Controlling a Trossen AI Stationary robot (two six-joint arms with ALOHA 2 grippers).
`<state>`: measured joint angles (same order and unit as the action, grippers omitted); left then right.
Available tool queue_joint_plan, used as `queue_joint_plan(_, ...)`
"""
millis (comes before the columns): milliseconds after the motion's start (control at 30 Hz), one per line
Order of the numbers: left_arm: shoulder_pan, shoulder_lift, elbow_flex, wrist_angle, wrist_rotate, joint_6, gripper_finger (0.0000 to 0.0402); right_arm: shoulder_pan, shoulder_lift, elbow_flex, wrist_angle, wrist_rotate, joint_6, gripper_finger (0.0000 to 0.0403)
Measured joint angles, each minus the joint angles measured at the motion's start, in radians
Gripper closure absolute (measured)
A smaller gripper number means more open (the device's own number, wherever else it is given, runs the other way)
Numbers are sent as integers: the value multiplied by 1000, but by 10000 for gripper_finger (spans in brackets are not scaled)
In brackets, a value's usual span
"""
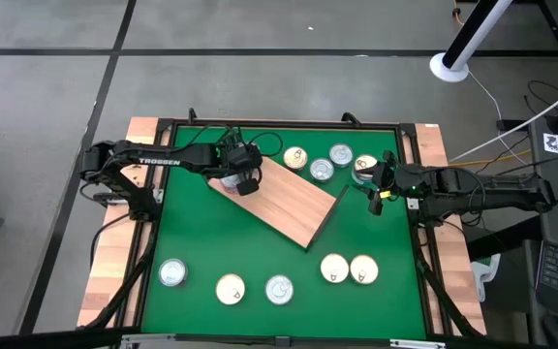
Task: Stack canned seafood by type on shelf
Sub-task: Stack the yellow and blue tuna can on top of the yellow and blue tuna can on the shelf, then put the blue and pink tuna can on the shelf
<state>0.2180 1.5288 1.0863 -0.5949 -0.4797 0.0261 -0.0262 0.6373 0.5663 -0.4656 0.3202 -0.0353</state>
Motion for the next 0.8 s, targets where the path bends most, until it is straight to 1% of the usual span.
queue_joint_plan(167, 0, 0, 0, 0, 0, -22, 396, 0, 0, 0, 0, 0, 0, 191)
queue_joint_plan(400, 0, 0, 0, 0, 0, -69, 362, 0, 0, 0, 0, 0, 0, 191)
queue_joint_plan(600, 0, 0, 0, 0, 0, -71, 335, 0, 0, 0, 0, 0, 0, 191)
queue_joint_plan(800, -6, 0, 0, 9, 0, -72, 316, 0, 0, 0, 0, 0, 0, 191)
